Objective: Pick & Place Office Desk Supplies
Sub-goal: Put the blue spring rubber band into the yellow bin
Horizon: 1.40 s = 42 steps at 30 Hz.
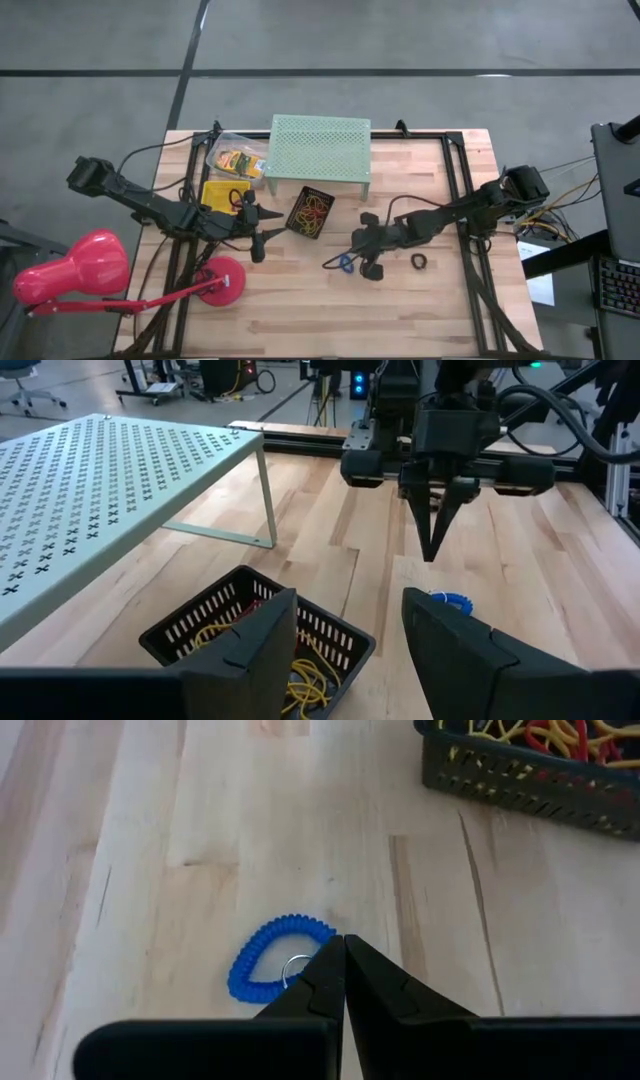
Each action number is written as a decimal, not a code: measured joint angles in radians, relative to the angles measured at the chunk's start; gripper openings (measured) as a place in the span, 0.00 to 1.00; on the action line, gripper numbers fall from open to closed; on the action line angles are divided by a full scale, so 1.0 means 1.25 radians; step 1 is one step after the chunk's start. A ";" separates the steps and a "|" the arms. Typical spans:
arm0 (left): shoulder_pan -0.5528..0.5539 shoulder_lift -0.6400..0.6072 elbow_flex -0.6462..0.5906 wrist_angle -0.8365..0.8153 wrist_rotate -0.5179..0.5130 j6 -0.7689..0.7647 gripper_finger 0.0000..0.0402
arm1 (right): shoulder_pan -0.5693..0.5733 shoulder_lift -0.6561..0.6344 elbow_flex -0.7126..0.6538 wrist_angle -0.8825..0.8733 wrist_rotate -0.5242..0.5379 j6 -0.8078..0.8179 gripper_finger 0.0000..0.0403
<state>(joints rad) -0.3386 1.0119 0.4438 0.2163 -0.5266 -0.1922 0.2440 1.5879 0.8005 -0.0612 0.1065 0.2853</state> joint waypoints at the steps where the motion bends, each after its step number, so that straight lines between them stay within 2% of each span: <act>1: 0.000 0.000 0.000 0.000 0.000 -0.005 0.47 | 0.000 0.000 0.000 0.000 0.003 0.000 0.02; 6: 0.000 0.000 0.000 0.007 0.006 -0.012 0.47 | 0.000 0.000 0.000 -0.047 0.127 0.014 0.02; 13: -0.001 0.057 0.000 0.111 0.119 0.002 0.47 | 0.000 0.000 -0.002 -0.213 0.441 0.089 0.02; 15: -0.001 0.098 0.002 0.131 0.132 0.042 0.47 | -0.002 -0.002 -0.002 -0.252 0.498 0.135 0.02; 18: -0.001 0.177 0.025 0.159 0.135 0.077 0.47 | -0.006 -0.005 -0.002 -0.287 0.506 0.189 0.02; 22: -0.001 0.296 0.092 0.233 0.141 0.145 0.47 | -0.008 -0.009 -0.006 -0.287 0.501 0.191 0.02; 29: -0.001 0.480 0.249 0.197 0.156 0.215 0.44 | -0.008 -0.045 -0.045 -0.285 0.501 0.188 0.02; 35: 0.000 0.556 0.354 0.056 0.152 0.233 0.39 | -0.005 -0.167 -0.154 -0.274 0.501 0.245 0.02; 42: 0.001 0.599 0.409 0.044 0.181 0.336 0.33 | -0.005 -0.350 -0.302 -0.153 0.502 0.252 0.02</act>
<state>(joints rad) -0.3378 1.7609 0.9552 0.2714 -0.3009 0.2281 0.2379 1.1500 0.4235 -0.2528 0.7338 0.6006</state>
